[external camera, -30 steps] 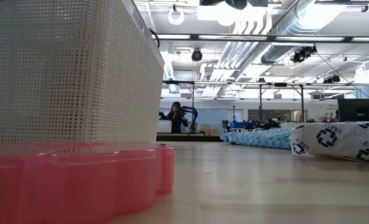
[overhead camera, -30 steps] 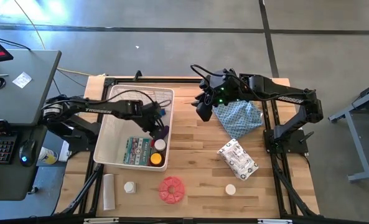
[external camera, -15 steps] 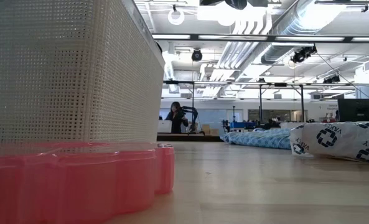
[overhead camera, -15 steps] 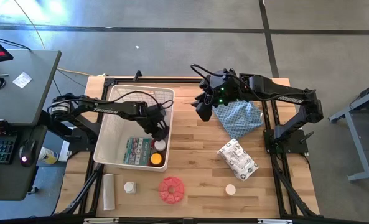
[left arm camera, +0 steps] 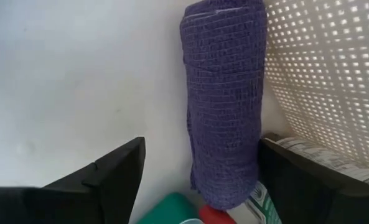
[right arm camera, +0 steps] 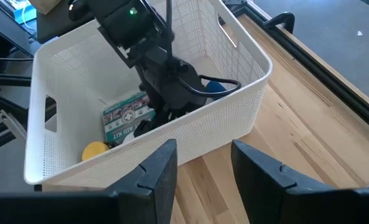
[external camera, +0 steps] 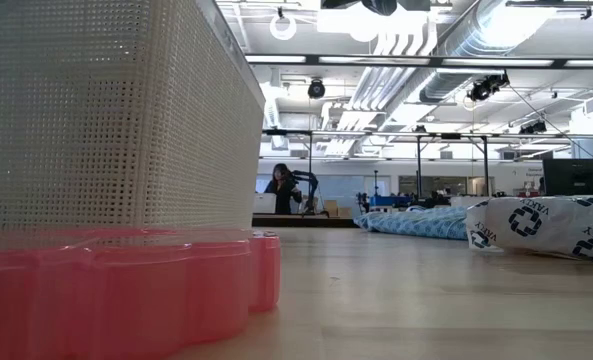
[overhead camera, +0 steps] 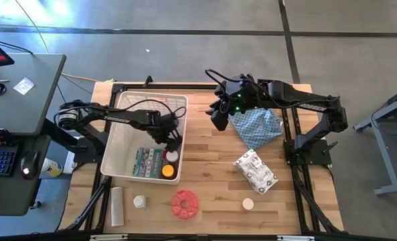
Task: Pick & place medical supplies in basket/bin
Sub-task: Adjust the violet rolled gauze in the white bin
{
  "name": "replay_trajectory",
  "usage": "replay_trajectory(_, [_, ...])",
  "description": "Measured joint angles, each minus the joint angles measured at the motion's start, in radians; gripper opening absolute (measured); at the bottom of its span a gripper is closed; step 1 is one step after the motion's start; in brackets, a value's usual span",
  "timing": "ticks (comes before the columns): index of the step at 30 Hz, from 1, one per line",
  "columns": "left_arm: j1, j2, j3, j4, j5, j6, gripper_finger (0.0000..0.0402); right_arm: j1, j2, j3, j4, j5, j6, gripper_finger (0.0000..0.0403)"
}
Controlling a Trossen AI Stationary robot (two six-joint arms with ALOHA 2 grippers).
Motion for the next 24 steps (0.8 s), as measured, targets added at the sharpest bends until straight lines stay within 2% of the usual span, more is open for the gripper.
replay_trajectory(3, [0.0,0.011,0.001,0.002,0.004,0.003,0.0328,0.0,0.0,0.0,0.0,0.0,0.0,0.0142])
replay_trajectory(7, [0.0,0.012,0.001,0.006,0.005,0.003,0.0289,0.0,0.0,0.0,0.0,0.0,0.0,0.0142])
replay_trajectory(15, [0.0,0.013,0.002,0.023,0.042,0.015,0.0165,0.0,0.0,0.0,0.0,0.008,-0.003,0.0142])
replay_trajectory(19, [0.0,0.018,0.042,-0.025,0.042,0.079,0.0109,0.0,0.0,0.0,0.0,0.012,-0.003,0.0142])
replay_trajectory(21, [0.0,0.018,0.074,-0.067,0.021,0.131,0.0095,0.0,0.0,0.0,0.0,0.012,-0.003,0.0142])
replay_trajectory(24, [0.0,0.018,0.136,-0.123,-0.028,0.226,0.0098,0.0,0.0,0.0,0.0,0.012,-0.003,0.0142])
